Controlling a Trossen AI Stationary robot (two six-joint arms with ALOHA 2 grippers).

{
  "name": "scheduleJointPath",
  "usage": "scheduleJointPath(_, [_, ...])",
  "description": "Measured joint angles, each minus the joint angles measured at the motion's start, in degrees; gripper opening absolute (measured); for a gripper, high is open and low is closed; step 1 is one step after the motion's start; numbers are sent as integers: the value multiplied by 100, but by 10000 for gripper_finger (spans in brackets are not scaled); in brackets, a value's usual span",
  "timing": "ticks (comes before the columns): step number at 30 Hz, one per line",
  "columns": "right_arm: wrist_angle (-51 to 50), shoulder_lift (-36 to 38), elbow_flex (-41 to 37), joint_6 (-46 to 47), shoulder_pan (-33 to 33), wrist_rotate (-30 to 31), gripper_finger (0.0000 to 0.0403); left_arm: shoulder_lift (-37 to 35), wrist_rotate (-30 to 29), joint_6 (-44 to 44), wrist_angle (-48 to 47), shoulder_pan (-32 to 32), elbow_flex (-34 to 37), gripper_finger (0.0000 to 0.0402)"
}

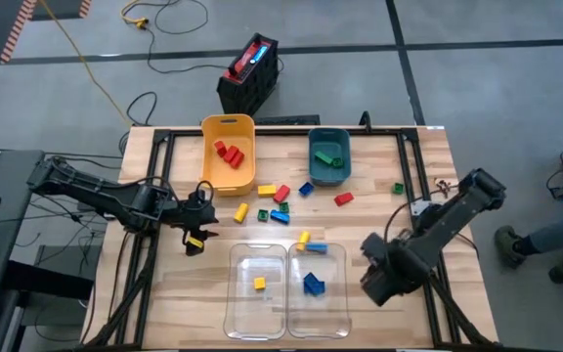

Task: Sort blocks
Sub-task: Put the blue game piece into the right transparent bin

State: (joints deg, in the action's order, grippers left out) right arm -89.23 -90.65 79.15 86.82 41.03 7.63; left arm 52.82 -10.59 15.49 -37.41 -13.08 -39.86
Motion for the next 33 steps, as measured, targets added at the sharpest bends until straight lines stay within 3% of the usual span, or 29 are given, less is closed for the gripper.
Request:
scheduleJointPath(8, [1417, 966, -2019, 1988, 669, -624, 249, 0, 0, -23, 0, 0, 0, 177])
scheduleJointPath(12, [1399, 1091, -2531, 2858, 841, -775, 249, 0, 2, -28, 0, 0, 0, 177])
scheduleJointPath(18, [1401, 1121, -2747, 3124, 864, -774, 249, 0, 2, -26, 0, 0, 0, 177])
scheduleJointPath(24, [2268, 1074, -3370, 3393, 891, -585, 250, 0, 0, -49, 0, 0, 0, 177])
scheduleJointPath(33, [2574, 1076, -3944, 3487, 872, -475, 249, 0, 9, -35, -44, 0, 0, 177])
